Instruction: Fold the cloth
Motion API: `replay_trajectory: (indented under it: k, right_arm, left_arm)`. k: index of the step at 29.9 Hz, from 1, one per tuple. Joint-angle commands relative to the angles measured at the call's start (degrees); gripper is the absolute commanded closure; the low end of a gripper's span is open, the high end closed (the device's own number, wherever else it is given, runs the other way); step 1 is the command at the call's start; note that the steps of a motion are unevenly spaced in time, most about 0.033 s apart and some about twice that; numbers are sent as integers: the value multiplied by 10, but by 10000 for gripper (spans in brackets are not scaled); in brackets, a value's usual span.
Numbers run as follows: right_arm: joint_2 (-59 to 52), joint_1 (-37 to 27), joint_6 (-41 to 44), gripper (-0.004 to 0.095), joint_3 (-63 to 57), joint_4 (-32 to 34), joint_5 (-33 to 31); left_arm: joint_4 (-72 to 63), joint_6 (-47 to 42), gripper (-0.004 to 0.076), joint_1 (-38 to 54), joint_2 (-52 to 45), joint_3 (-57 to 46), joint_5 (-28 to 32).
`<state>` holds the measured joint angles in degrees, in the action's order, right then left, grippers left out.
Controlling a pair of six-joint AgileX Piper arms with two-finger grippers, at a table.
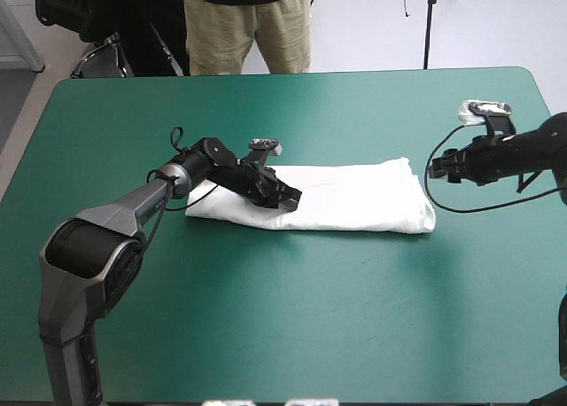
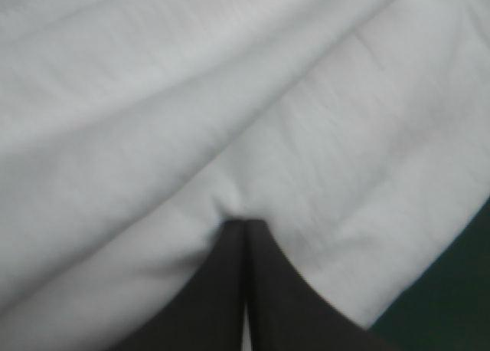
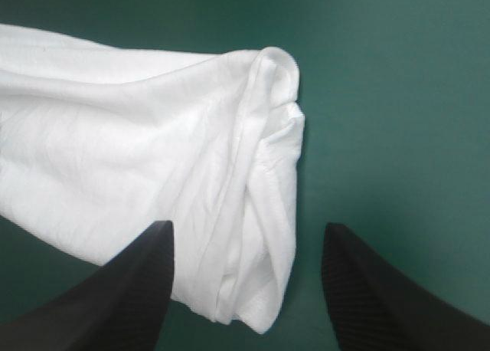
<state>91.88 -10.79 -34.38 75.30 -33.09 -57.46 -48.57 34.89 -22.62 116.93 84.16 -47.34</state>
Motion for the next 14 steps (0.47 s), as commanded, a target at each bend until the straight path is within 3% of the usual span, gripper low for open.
replay_trajectory:
  k: [1, 14]
  right_arm:
    - [9, 24, -16, 294, 13, -16, 6]
    - [132, 54, -10, 294, 14, -50, 27]
  left_arm:
    - [-23, 1, 741, -3, -18, 14, -8]
    - [-16, 1, 741, -3, -18, 14, -25]
